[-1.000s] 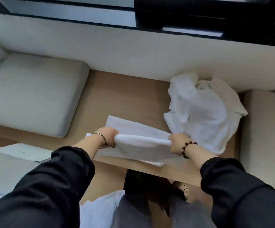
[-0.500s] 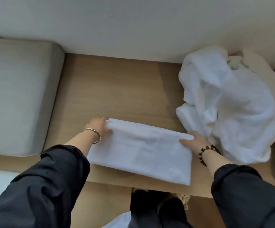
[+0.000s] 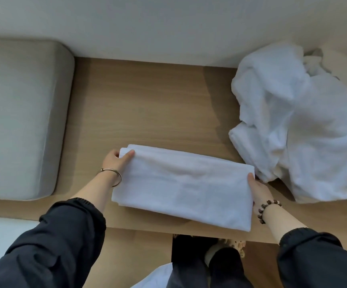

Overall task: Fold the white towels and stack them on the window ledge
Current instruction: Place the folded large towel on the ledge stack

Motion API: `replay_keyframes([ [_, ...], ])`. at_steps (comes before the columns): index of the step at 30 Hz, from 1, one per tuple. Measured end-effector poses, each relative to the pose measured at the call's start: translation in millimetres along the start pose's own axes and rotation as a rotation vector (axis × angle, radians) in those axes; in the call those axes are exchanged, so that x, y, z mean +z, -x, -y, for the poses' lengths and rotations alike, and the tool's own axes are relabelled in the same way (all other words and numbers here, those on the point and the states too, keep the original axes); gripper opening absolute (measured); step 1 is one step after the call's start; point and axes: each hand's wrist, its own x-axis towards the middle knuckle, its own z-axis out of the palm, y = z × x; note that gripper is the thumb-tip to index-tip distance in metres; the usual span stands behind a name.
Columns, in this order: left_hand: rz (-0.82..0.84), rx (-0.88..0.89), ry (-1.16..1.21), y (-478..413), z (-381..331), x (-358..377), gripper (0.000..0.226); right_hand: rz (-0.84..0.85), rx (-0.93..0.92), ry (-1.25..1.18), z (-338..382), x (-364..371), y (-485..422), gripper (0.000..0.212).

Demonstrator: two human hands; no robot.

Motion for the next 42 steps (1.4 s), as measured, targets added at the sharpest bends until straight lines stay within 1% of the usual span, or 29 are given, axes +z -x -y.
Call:
replay_keyframes([
  [3,-0.030,0.057,-0.066,5,-3,1,0.035,-0.048,-0.006,0.100,0,3,-4,0.047],
  [5,-0.002,-0.012,-0.164,5,-7,0,0.047,-0.083,-0.033,0.150,0,4,-8,0.044],
  [7,0.029,-0.143,-0.234,4,-14,-1,0.064,-0.118,-0.042,0.173,2,6,-14,0.045],
  [9,0.041,-0.231,-0.212,1,-17,-3,0.077,-0.149,-0.039,0.182,1,9,-15,0.042],
  [10,0.048,-0.236,-0.206,1,-19,-3,0.076,-0.163,-0.039,0.184,0,10,-16,0.041],
  [11,0.060,-0.228,-0.193,1,-19,-3,0.069,-0.179,-0.030,0.177,1,10,-15,0.040],
  [13,0.086,-0.180,-0.117,2,-18,-3,0.048,-0.209,-0.010,0.171,1,9,-14,0.032],
  [14,0.092,-0.157,-0.048,3,-16,-2,0.038,-0.212,-0.013,0.171,-2,7,-16,0.028],
  [16,0.106,-0.123,0.115,6,-14,-1,0.023,-0.188,-0.002,0.162,-5,3,-15,0.030],
  [17,0.107,-0.108,0.179,8,-12,1,0.017,-0.155,0.017,0.144,-4,3,-12,0.033],
  [19,0.075,-0.072,0.244,10,-8,5,0.004,-0.154,0.035,0.084,-3,2,-11,0.032],
  [21,0.011,-0.048,0.254,8,-6,8,0.002,-0.151,0.071,0.034,-2,3,-13,0.035],
  [22,0.002,-0.051,0.231,5,-4,10,0.008,-0.150,0.085,-0.024,-1,3,-13,0.034],
  [24,0.062,-0.136,0.149,0,-5,10,0.035,-0.084,0.093,-0.177,4,3,-6,0.029],
  [25,0.098,-0.204,0.119,1,-8,9,0.050,-0.088,0.093,-0.201,3,2,-7,0.035],
  [26,0.120,-0.261,0.105,0,-11,8,0.066,-0.078,0.060,-0.218,5,1,-9,0.049],
  [27,0.126,-0.303,0.111,-2,-13,8,0.084,-0.068,0.045,-0.214,9,2,-7,0.068],
  [28,0.117,-0.339,0.124,-7,-12,8,0.100,-0.069,0.017,-0.123,14,4,-5,0.083],
  [29,0.105,-0.376,0.137,-17,-7,11,0.109,-0.093,0.003,-0.064,18,6,-7,0.085],
  [30,0.101,-0.396,0.140,-24,-4,14,0.113,-0.118,-0.004,-0.069,21,7,-10,0.080],
  [31,0.102,-0.421,0.136,-29,-3,17,0.111,-0.146,-0.007,-0.067,20,8,-15,0.076],
  [32,0.115,-0.424,0.146,-21,-14,16,0.105,-0.146,-0.017,-0.068,21,9,-15,0.074],
  [33,0.128,-0.409,0.159,-17,-19,15,0.093,-0.146,-0.026,-0.066,23,10,-16,0.073],
  [35,0.101,-0.341,0.192,-11,-28,17,0.061,-0.155,-0.059,-0.053,23,13,-19,0.067],
  [38,0.050,-0.199,0.237,-12,-22,23,0.030,-0.235,-0.072,0.013,19,18,-20,0.056],
  [39,0.027,-0.154,0.230,-11,-20,25,0.026,-0.264,-0.081,0.022,17,19,-20,0.053],
  [42,-0.052,-0.105,0.222,-7,-20,29,0.032,-0.363,-0.078,0.006,15,26,-13,0.051],
])
